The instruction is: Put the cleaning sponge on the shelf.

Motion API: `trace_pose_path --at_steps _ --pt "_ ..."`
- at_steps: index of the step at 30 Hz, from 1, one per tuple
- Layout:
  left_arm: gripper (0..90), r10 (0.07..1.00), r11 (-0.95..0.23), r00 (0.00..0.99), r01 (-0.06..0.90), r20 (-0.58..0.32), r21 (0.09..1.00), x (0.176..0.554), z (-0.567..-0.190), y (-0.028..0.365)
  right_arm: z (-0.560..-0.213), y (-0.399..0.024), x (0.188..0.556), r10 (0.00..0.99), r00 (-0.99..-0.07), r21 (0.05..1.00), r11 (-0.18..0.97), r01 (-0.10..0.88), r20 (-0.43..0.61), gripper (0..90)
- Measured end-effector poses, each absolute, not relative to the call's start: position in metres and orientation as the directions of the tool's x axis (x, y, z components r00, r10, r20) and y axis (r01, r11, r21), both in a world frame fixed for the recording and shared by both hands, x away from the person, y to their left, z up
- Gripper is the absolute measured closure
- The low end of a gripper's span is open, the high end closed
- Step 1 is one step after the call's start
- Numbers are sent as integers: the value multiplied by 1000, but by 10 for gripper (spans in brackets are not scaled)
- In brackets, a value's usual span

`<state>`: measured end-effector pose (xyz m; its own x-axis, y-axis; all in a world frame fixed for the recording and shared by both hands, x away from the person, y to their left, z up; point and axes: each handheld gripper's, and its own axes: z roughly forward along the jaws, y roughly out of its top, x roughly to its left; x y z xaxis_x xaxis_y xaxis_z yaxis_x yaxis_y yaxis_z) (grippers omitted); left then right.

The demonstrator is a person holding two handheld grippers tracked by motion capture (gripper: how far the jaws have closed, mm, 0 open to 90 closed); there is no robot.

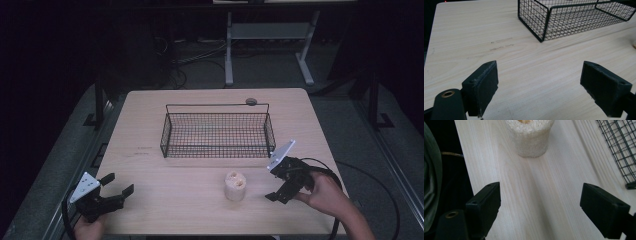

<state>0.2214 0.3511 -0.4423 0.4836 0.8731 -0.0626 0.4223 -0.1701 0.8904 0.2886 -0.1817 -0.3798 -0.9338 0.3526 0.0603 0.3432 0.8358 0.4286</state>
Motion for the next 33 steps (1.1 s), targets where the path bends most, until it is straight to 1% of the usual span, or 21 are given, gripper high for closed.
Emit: trace_pose_path --at_steps 33 --pt "140 874 -168 482 421 -63 891 221 -442 352 -382 -137 300 278 -956 425 858 290 91 161"
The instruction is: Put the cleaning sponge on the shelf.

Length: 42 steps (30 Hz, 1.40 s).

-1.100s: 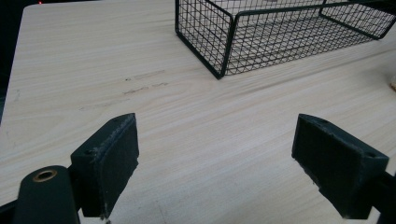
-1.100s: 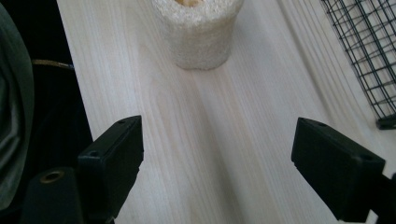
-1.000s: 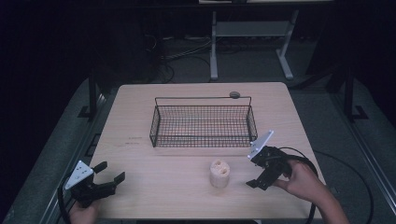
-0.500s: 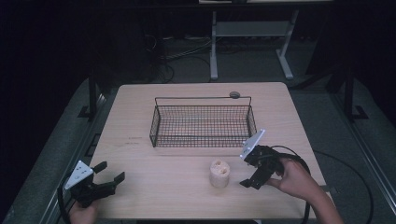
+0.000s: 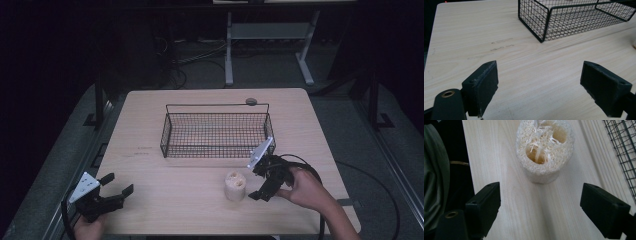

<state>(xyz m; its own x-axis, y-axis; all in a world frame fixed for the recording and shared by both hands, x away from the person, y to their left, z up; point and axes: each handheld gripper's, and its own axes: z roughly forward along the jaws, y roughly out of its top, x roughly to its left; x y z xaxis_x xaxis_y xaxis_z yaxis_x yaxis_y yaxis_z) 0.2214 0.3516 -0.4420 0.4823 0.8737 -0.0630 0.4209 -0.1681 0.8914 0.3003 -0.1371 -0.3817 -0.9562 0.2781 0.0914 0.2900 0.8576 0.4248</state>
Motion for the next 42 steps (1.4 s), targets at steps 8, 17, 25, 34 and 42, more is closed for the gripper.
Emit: trace_pose_path --at_steps 8,17,25,34,42 --pt "140 873 -168 483 421 -64 892 222 -442 351 -382 -129 304 268 -958 425 859 285 100 161" --pt "139 873 -168 484 420 -64 892 222 -442 352 -380 -115 309 252 -962 422 865 272 102 161" --pt "140 872 -169 485 421 -64 891 222 -442 352 -383 -105 314 241 -964 410 873 265 112 161" --pt "139 872 -169 485 421 -64 891 222 -442 353 -388 -96 320 236 -964 399 878 265 123 161" --pt "140 872 -168 486 421 -65 891 222 -442 352 -392 -91 324 236 -964 388 882 266 125 164"
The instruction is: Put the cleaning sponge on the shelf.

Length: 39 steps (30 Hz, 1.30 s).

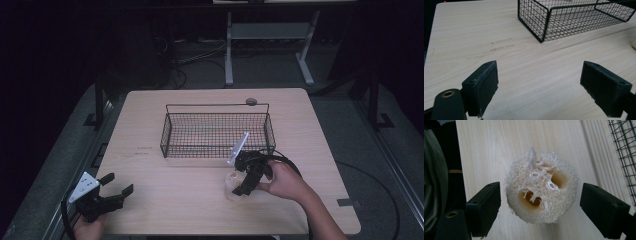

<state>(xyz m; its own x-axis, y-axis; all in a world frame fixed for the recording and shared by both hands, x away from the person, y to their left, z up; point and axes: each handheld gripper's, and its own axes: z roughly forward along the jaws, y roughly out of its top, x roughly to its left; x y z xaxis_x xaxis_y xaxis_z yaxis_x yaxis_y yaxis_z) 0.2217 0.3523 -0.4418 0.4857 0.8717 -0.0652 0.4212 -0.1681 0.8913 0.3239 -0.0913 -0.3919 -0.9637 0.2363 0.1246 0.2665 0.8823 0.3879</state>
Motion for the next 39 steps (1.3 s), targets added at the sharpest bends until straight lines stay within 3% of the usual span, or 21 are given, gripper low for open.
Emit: trace_pose_path --at_steps 19,39 --pt "139 871 -169 487 419 -64 892 222 -442 352 -395 -91 328 241 -960 379 883 279 144 279" --pt "139 872 -171 487 416 -60 893 221 -441 352 -389 -98 326 237 -961 395 877 275 145 289"
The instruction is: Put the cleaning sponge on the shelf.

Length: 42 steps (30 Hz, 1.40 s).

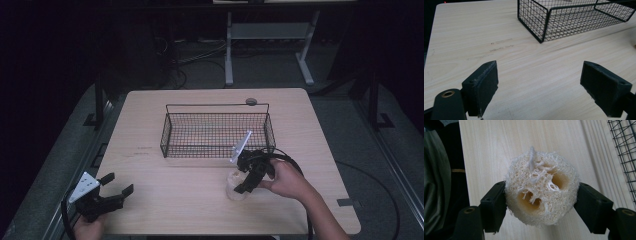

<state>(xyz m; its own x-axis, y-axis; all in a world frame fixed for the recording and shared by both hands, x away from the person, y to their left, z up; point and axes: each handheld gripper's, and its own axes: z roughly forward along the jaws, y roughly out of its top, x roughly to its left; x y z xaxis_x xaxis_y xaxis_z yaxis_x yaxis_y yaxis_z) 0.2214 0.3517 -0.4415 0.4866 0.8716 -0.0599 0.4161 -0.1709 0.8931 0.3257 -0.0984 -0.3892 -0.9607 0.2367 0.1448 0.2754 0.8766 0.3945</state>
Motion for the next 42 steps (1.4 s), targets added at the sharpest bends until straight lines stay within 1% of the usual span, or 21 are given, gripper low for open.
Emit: trace_pose_path --at_steps 8,26,42 --pt "139 871 -173 488 417 -60 892 222 -442 351 -383 -103 325 241 -961 403 873 276 136 289" --pt "140 872 -171 486 418 -61 892 221 -442 352 -355 -105 328 234 -966 428 866 260 112 291" --pt "139 871 -173 487 415 -58 893 221 -441 352 -332 -101 336 227 -970 427 871 242 88 292"
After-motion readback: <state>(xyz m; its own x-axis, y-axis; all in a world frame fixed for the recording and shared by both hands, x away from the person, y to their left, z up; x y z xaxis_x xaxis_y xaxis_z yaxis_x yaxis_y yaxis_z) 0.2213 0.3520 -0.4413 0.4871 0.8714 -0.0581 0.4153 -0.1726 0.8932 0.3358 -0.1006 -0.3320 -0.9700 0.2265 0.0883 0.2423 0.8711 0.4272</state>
